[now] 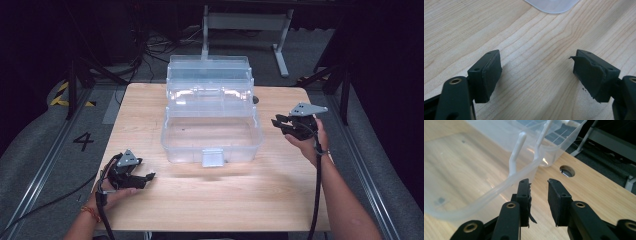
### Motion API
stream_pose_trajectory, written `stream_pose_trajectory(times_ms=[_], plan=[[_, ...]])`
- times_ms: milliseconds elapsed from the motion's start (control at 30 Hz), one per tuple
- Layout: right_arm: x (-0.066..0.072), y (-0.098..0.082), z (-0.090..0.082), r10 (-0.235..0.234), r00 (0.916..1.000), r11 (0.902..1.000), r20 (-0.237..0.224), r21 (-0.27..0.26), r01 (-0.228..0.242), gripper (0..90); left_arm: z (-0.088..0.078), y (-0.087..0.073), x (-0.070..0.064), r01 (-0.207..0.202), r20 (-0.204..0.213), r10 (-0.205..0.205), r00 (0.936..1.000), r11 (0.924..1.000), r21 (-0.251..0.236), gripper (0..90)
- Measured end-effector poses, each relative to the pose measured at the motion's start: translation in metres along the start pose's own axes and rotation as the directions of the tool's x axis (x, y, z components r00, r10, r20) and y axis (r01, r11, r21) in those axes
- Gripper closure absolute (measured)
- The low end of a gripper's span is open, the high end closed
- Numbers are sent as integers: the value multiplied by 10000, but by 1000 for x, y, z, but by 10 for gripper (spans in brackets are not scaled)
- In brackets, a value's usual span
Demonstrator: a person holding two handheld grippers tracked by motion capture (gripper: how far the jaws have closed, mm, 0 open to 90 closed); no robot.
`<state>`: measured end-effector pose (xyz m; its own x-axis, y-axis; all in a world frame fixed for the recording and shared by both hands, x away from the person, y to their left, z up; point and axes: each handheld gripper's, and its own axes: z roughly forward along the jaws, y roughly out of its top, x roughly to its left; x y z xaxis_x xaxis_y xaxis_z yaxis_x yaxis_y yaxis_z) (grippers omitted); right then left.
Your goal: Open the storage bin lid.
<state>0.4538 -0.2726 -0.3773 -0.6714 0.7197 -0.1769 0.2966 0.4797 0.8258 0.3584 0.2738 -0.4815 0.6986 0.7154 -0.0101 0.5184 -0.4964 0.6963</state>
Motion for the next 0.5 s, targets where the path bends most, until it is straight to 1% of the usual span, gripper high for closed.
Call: stream_pose_trajectory(times_ms=[67,100,233,500], plan=[[3,-5,-2,-167,9999,9998,-8,114,167,720,0,0,0,11,-4,-11,10000,10000,-4,231],[3,-5,-2,-167,9999,9998,-8,114,167,720,0,0,0,11,-4,-11,10000,10000,-4,231],[11,-15,-4,-492,9987,9982,-136,348,497,711,0,0,0,-6,-4,6,10000,10000,7,231],[19,-33,-12,-484,9982,9974,-343,523,501,667,0,0,0,-42,-16,42,10000,10000,12,230]])
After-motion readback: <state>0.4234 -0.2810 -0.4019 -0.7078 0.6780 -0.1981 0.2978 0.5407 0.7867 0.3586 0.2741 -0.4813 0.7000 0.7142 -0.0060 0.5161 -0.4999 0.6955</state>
